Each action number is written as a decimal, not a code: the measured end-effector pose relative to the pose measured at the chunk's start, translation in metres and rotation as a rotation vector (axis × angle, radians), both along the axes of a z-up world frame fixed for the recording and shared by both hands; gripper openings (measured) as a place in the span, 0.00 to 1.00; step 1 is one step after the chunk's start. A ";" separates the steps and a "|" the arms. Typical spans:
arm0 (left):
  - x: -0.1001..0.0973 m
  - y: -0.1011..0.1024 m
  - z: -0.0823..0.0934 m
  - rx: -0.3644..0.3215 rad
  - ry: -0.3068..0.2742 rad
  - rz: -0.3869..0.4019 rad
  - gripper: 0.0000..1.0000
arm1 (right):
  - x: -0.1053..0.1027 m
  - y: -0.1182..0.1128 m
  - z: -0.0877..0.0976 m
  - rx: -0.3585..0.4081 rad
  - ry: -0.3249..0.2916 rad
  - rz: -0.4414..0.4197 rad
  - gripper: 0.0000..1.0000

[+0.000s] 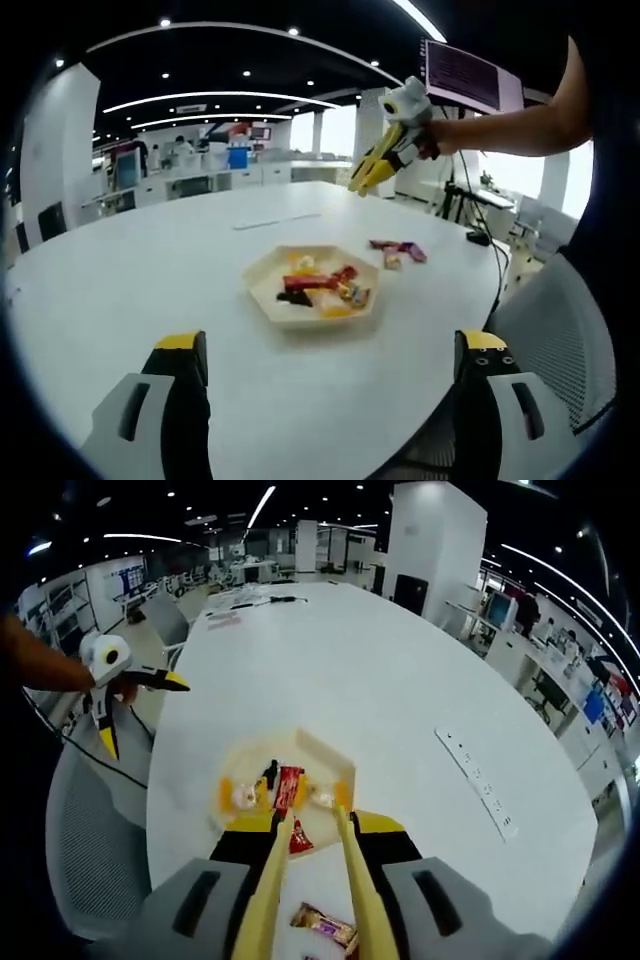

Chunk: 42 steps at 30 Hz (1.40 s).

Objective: Place the target food into the container with the food tongs after gripping and lifting it, then release it inside without dropping or visibly crushing the food.

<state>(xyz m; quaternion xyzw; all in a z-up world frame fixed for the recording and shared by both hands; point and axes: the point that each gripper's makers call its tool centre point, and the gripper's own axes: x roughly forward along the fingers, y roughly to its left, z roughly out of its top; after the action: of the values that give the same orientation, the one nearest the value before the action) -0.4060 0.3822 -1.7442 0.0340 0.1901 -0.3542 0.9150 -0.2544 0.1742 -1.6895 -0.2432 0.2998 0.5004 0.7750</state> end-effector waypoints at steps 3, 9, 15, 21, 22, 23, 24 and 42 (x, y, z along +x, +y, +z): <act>0.001 0.001 0.000 -0.002 -0.001 0.004 0.99 | -0.001 -0.011 -0.002 -0.005 -0.009 -0.012 0.26; 0.001 0.001 0.000 -0.007 -0.001 0.004 0.99 | 0.000 -0.035 -0.004 -0.018 -0.031 -0.036 0.26; 0.000 -0.001 -0.001 -0.003 0.004 -0.006 0.99 | -0.002 -0.058 -0.007 -0.025 -0.031 -0.069 0.26; -0.002 -0.003 -0.002 0.002 0.010 -0.014 0.99 | -0.006 -0.081 -0.010 -0.031 -0.030 -0.104 0.27; -0.002 -0.003 -0.003 0.003 0.010 -0.014 0.99 | -0.007 -0.085 -0.011 -0.032 -0.027 -0.109 0.27; -0.002 -0.002 -0.003 0.004 0.010 -0.014 0.99 | -0.008 -0.089 -0.012 -0.034 -0.025 -0.116 0.27; -0.002 -0.003 -0.003 0.004 0.010 -0.014 0.99 | -0.008 -0.095 -0.013 -0.037 -0.031 -0.122 0.27; -0.003 -0.004 -0.007 0.015 0.023 -0.025 0.99 | -0.012 -0.131 -0.022 -0.045 -0.015 -0.198 0.27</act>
<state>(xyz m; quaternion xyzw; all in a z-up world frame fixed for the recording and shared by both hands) -0.4092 0.3784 -1.7507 0.0391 0.2030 -0.3644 0.9080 -0.2660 0.0427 -1.7116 -0.2336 0.3276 0.4125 0.8173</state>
